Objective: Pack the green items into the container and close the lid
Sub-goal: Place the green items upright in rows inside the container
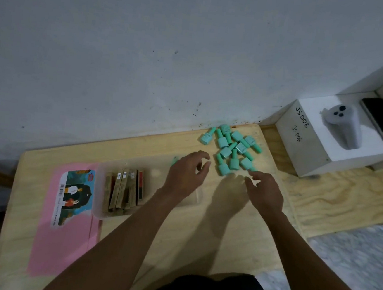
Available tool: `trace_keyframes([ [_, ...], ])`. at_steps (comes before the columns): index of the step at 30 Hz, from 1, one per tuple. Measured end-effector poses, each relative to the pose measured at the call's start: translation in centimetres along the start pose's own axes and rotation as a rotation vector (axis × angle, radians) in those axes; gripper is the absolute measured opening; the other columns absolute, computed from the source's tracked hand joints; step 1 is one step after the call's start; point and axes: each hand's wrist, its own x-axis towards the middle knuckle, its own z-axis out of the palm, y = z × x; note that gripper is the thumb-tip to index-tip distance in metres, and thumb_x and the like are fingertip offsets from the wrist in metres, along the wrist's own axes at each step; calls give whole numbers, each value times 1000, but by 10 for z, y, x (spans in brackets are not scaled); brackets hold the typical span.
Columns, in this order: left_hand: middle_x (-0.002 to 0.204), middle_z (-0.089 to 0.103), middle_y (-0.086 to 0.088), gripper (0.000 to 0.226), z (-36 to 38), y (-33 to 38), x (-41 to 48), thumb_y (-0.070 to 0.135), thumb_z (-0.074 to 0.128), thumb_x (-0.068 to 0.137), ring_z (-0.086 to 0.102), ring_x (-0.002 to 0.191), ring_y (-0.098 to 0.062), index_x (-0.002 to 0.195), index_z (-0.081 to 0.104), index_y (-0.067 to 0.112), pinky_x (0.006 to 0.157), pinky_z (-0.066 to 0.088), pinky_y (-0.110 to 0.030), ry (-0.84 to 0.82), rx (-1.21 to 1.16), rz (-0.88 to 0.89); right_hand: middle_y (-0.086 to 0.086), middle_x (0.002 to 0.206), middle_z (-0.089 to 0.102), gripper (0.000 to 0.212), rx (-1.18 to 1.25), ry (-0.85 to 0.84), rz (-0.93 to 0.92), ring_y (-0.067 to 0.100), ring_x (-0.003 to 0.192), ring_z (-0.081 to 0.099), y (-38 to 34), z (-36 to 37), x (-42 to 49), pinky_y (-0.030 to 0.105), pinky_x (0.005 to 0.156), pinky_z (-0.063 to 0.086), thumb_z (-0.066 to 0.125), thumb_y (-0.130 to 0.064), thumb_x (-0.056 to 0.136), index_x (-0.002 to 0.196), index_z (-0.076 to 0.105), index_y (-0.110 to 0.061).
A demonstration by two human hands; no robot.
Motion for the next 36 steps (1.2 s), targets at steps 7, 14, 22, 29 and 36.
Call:
trace_keyframes([
  [7, 109, 62, -9, 42, 69, 32, 38, 30, 58, 91, 60, 101, -27, 126, 49, 11, 87, 48, -36, -312, -186, -428, 0, 124, 60, 45, 39, -152, 115, 19, 110, 58, 33, -7, 31, 41, 87, 53, 63, -47, 86, 128, 56, -33],
  [14, 125, 57, -22, 51, 109, 11, 68, 39, 55, 87, 57, 113, -39, 119, 52, 0, 87, 50, -43, -202, -17, -766, 2, 115, 60, 42, 31, -227, 44, 21, 106, 57, 25, 1, 58, 40, 85, 51, 64, -49, 84, 122, 60, -30],
  [22, 106, 65, -18, 51, 123, 3, 76, 44, 58, 73, 65, 97, -35, 105, 67, 4, 71, 50, -37, -173, 71, -807, 2, 114, 66, 30, 118, -140, -25, 17, 98, 59, 42, -6, 52, 30, 79, 46, 59, -37, 93, 118, 66, -22],
  [29, 107, 66, -20, 31, 120, 10, 66, 27, 49, 91, 60, 104, -39, 101, 65, 2, 81, 50, -42, -78, -13, -724, 3, 95, 70, 34, 314, -11, 58, 17, 87, 64, 26, -22, 40, 41, 74, 57, 54, -43, 95, 104, 69, -14],
  [36, 76, 58, -13, 30, 72, 53, 54, 19, 37, 95, 53, 61, -22, 93, 64, 6, 52, 42, -28, -127, -910, -930, 3, 85, 65, 34, 728, -39, 198, 13, 74, 61, -8, -47, 15, 37, 69, 53, 49, -42, 98, 100, 65, -11],
])
